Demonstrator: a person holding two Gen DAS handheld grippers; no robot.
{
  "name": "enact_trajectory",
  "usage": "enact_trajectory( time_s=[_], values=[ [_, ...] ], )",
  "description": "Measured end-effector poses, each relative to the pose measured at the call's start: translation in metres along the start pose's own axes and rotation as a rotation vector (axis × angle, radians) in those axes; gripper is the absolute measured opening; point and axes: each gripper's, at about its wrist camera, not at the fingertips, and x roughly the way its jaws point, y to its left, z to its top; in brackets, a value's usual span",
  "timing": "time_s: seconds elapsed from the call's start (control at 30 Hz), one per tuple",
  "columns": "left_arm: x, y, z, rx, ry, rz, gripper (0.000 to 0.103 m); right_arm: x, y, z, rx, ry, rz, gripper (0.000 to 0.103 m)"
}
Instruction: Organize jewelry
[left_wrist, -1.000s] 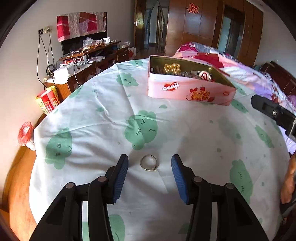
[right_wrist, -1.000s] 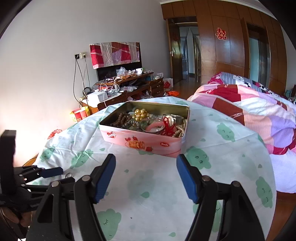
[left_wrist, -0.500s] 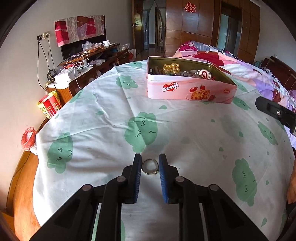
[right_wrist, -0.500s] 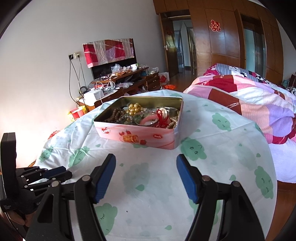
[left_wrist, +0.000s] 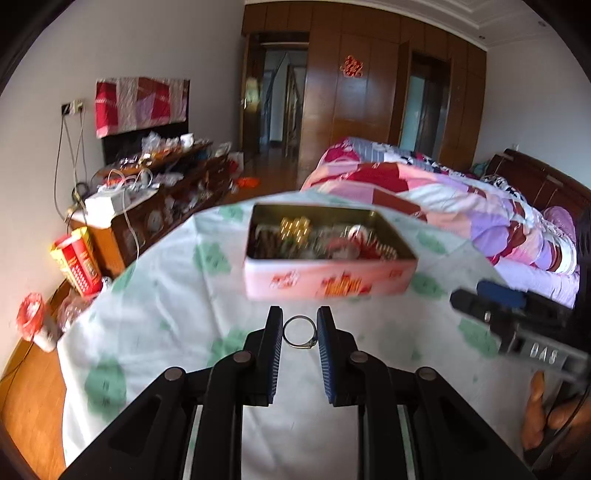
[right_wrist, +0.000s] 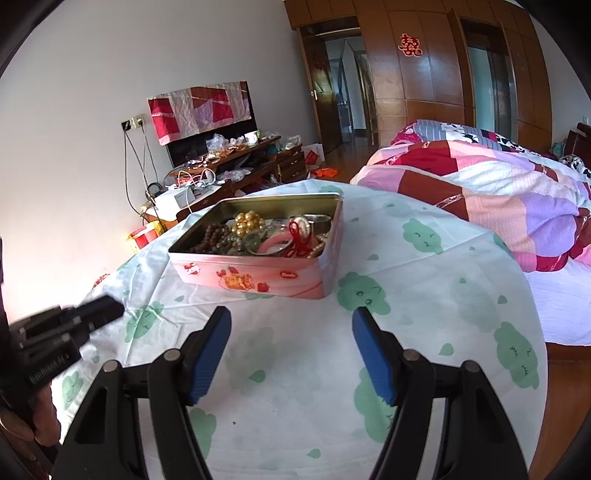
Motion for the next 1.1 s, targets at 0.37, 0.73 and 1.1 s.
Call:
enact_trajectory(
  time_s=[0.37, 0.73, 1.1],
  values=[
    [0.065, -0.010, 0.046, 0.016, -0.002, 0.005, 0.019, 0.008, -0.016, 0.007, 0.042, 0.002, -0.004, 0.071],
    [0.130, -0.006, 0.048, 0.010, 0.100, 0.066, 0.019, 0.019, -0.031, 0.012, 0.103, 0.026, 0.013, 0.071],
    [0.120, -0.005, 0.046, -0.048, 0.106, 0.096, 0.045, 0.020, -0.034, 0.011, 0.129, 0.024, 0.014, 0.071]
  ],
)
